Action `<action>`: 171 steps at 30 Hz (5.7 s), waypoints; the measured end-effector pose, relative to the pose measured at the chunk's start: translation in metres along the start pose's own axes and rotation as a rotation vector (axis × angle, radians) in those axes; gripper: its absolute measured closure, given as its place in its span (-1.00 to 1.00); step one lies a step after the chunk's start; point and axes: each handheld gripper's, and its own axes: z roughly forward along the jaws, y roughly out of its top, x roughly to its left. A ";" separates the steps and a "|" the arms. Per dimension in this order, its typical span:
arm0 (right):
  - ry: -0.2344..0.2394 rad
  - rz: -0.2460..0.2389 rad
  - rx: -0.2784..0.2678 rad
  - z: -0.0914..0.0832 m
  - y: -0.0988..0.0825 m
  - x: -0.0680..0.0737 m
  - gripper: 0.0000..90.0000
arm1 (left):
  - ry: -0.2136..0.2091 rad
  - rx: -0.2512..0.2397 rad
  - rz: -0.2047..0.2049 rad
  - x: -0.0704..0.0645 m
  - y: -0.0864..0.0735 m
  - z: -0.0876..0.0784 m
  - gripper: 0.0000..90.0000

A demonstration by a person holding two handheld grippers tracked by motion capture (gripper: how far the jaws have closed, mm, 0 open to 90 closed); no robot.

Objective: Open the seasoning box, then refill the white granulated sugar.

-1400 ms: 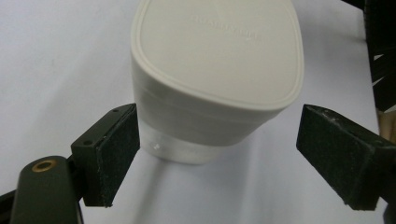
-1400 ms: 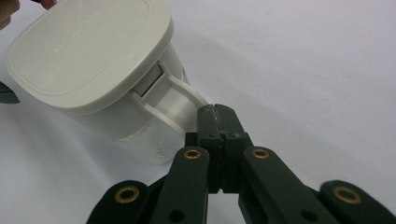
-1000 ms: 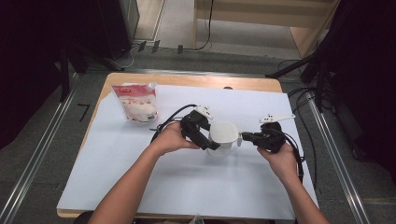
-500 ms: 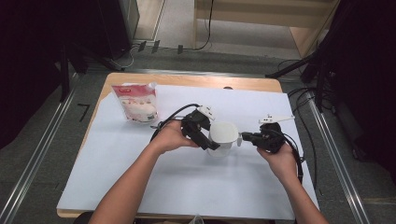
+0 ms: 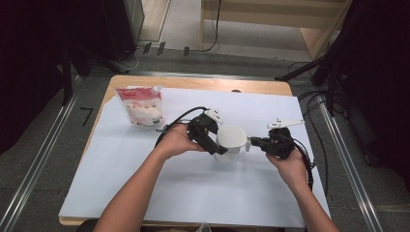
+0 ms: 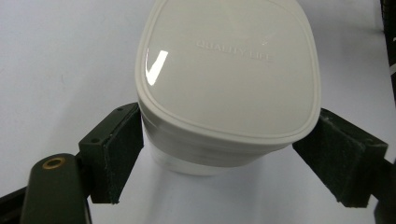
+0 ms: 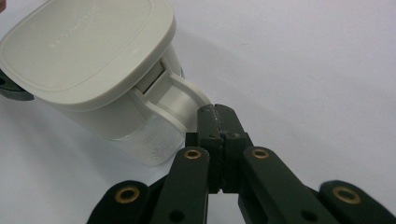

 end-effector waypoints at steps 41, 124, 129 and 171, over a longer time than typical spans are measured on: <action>0.043 -0.005 -0.015 0.003 0.002 0.005 1.00 | 0.040 -0.004 0.039 -0.006 0.008 -0.022 -0.54; 0.087 0.034 -0.073 -0.036 -0.016 -0.007 0.12 | -0.002 -0.098 -0.112 0.007 0.000 -0.072 0.04; 0.090 0.039 -0.067 -0.040 -0.022 -0.005 0.06 | -0.010 -0.093 -0.144 0.009 -0.015 -0.078 0.00; 0.126 -0.005 -0.033 -0.026 -0.020 -0.004 -0.09 | 0.140 -0.135 -0.308 0.020 -0.095 -0.150 -0.07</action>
